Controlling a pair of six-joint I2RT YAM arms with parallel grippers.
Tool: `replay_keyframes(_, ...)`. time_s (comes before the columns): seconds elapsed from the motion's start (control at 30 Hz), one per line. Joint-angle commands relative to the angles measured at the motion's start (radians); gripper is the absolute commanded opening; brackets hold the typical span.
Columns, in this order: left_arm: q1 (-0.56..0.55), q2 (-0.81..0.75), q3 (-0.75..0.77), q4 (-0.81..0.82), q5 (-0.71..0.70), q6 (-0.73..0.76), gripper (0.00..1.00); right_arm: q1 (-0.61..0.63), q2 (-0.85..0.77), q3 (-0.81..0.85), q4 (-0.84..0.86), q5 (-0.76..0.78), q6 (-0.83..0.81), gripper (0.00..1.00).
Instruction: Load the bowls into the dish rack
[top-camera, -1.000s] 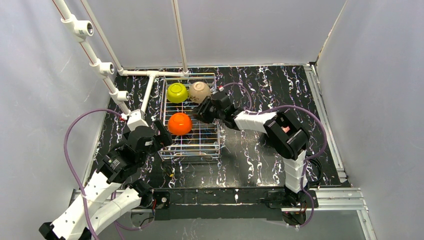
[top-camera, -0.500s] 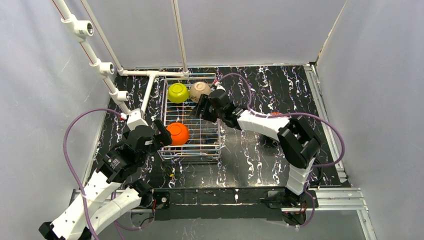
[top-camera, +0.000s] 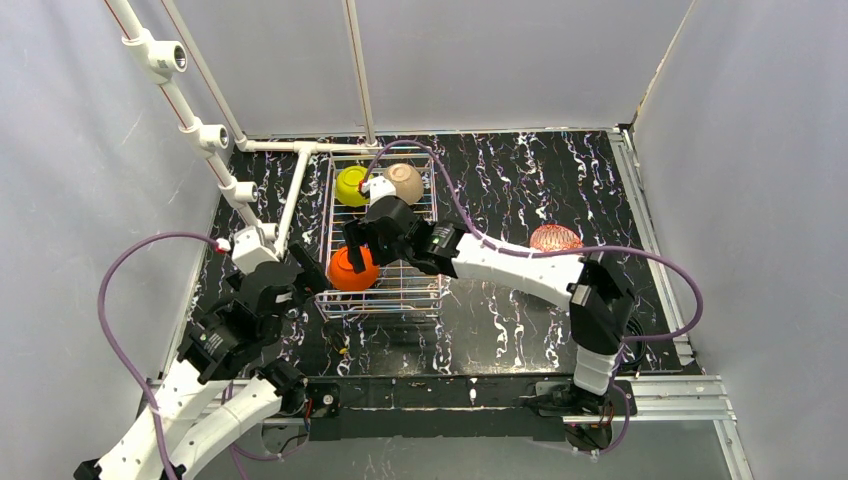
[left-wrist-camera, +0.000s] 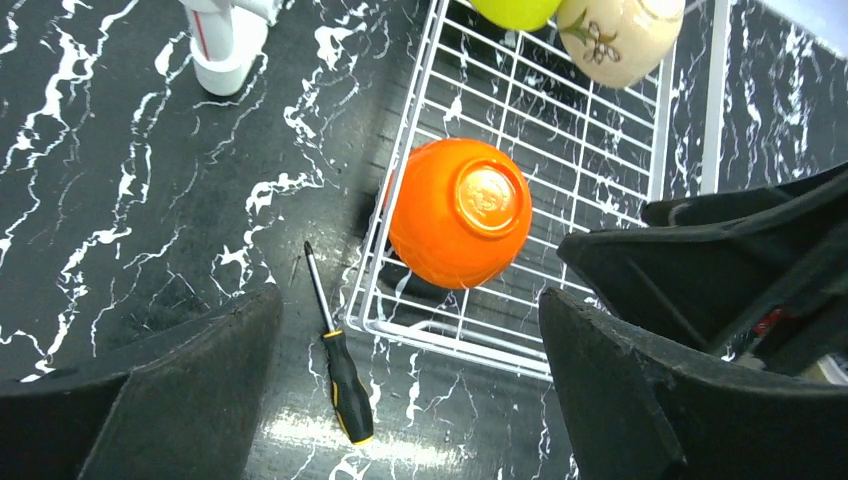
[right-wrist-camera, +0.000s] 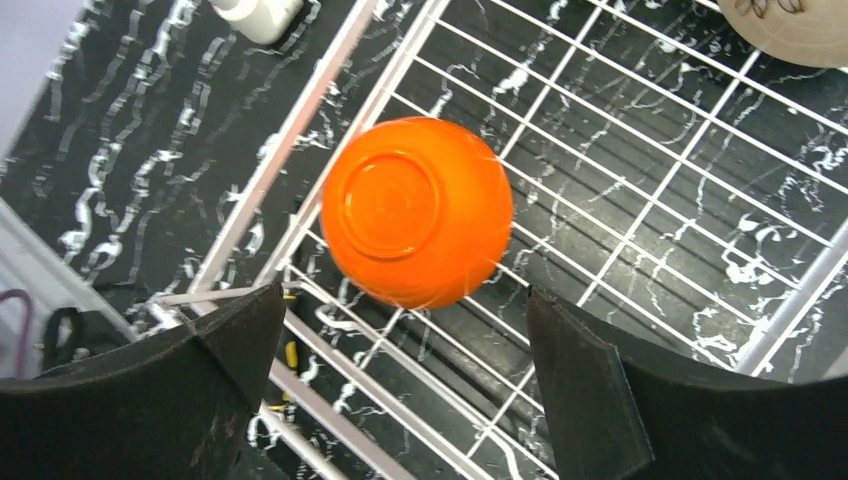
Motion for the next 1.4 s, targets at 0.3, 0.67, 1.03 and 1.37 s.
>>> replay_keyframes(0.3,-0.004,-0.095,0.033,-0.026,-0.120,-0.013,0.98,-0.016,0.227,0.207,-0.107,-0.106,-0.050,0.99)
replay_keyframes(0.67,-0.004,-0.087,0.014,-0.001,-0.092,0.029,0.98,-0.017,0.339,0.271,-0.096,0.108,-0.003,0.84)
replay_keyframes(1.03,-0.004,-0.043,0.013,0.023,-0.010,0.061,0.98,-0.053,0.397,0.279,0.054,0.205,-0.032,0.72)
replay_keyframes(1.37,-0.004,-0.047,0.010,0.023,-0.014,0.051,0.98,-0.109,0.454,0.311,0.158,0.159,-0.030,0.73)
